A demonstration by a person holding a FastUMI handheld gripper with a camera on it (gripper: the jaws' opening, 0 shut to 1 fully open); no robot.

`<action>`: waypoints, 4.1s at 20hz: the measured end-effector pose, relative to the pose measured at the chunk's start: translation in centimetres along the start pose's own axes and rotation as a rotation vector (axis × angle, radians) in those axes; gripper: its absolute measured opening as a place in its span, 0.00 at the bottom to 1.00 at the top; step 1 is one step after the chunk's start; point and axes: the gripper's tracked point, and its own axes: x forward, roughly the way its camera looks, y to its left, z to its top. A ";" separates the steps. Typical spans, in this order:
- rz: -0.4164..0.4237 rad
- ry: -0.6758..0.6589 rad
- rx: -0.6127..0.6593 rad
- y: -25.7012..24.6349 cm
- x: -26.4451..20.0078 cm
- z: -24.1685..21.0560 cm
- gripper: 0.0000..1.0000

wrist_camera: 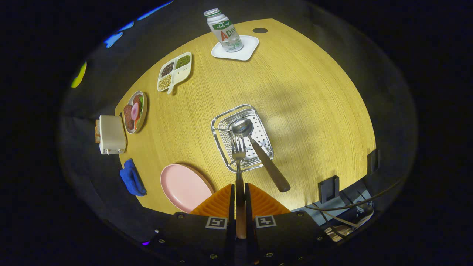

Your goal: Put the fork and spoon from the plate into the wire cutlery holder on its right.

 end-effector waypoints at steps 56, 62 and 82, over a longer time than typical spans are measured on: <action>-0.066 -1.648 -0.343 2.0 -39.2 -1.2 0.97; -0.127 -1.702 -0.398 -0.9 -39.6 -0.4 0.97; -0.103 -1.624 -0.254 -10.8 -38.8 6.1 0.97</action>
